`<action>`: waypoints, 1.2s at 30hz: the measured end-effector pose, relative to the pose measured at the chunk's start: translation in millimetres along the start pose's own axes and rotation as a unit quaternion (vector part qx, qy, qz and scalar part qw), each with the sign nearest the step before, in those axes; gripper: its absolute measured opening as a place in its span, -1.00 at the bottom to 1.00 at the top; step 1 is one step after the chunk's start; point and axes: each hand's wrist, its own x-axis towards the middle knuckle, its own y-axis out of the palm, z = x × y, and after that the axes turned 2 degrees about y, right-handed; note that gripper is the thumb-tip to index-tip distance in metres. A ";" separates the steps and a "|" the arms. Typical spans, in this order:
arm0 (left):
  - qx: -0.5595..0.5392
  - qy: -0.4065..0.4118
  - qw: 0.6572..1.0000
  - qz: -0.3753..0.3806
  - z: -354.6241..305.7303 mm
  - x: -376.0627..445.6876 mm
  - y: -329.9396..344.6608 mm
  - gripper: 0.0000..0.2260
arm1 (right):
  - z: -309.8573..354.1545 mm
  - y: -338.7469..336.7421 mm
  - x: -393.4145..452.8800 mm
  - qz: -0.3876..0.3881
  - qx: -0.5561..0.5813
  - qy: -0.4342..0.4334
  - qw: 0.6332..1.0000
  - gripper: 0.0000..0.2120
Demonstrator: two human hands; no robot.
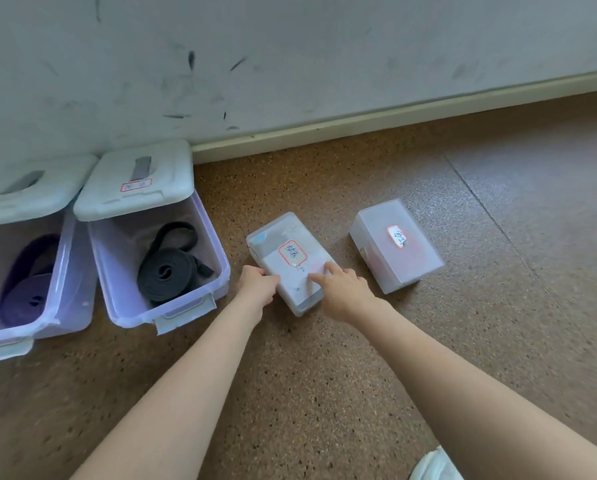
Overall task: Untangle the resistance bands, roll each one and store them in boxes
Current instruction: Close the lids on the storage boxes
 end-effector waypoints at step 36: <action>-0.030 0.241 0.916 -0.320 37.9 -23.3 -198.0 -0.86 | 151.2 -32.6 38.7 -0.196 0.491 0.006 0.849 -0.62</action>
